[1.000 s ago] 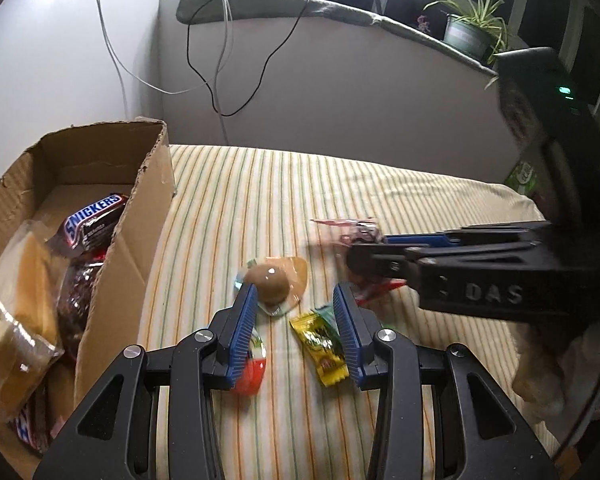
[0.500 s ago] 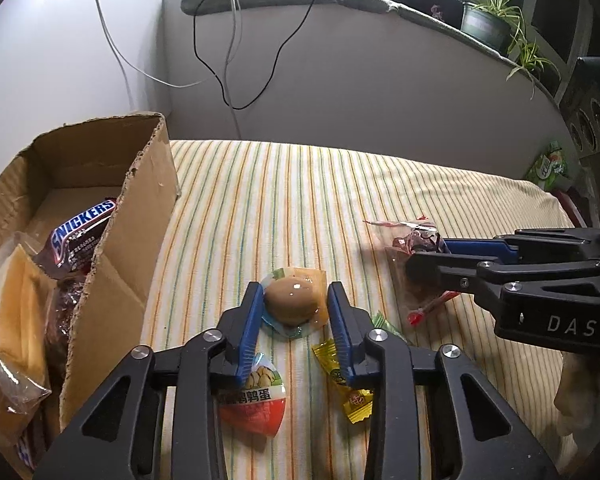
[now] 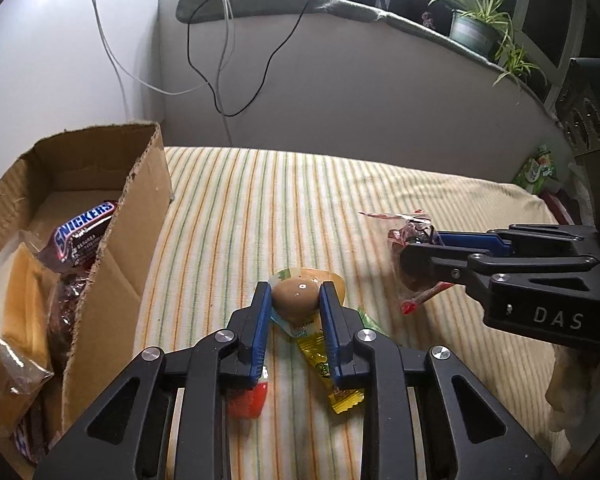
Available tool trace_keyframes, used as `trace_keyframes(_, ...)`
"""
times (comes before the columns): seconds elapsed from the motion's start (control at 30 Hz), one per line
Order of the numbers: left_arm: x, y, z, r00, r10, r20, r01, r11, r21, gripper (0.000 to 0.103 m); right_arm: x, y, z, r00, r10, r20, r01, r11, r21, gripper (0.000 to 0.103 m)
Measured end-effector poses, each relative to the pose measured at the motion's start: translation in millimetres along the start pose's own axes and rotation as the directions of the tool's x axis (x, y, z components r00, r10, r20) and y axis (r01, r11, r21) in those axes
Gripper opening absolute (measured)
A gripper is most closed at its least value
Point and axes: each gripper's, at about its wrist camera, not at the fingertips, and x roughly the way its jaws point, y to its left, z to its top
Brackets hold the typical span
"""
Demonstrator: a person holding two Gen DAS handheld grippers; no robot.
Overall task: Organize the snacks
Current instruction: 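Carry both held snacks to the box and open both tools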
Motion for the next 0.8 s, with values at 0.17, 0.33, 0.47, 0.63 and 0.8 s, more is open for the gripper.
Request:
trace_keyframes(0.17, -15.9, -1.5, 3.4, 0.999, -0.016, 0.034, 0.016, 1.000, -0.005, 0.023, -10.2, 4.9, 1.1, 1.000, -0.004, 0.018, 0.004, 1.000, -0.008, 0.032)
trace_keyframes(0.33, -34.2, 2.0, 5.3, 0.997, -0.027, 0.071, 0.028, 1.000, -0.012, 0.023, -20.6, 14.2, 2.0, 0.999, -0.006, 0.037, 0.007, 1.000, -0.019, 0.032)
trace_keyframes(0.47, -51.9, 8.9, 5.6, 0.994, -0.030, 0.102, 0.032, 0.999, -0.019, 0.023, -29.8, 24.6, 3.3, 0.998, -0.003, 0.055, 0.005, 1.000, -0.030, 0.032)
trace_keyframes(0.63, -71.6, 23.4, 4.3, 0.990, -0.020, 0.138, 0.025, 0.999, -0.038, 0.023, -40.6, 45.1, 7.0, 0.997, 0.006, 0.078, -0.002, 0.998, -0.058, 0.032)
trace_keyframes(0.8, -91.6, 47.4, -1.8, 0.985, 0.001, 0.170, 0.011, 0.998, -0.069, 0.023, -46.1, 69.3, 12.0, 0.995, 0.021, 0.096, -0.012, 0.996, -0.090, 0.032)
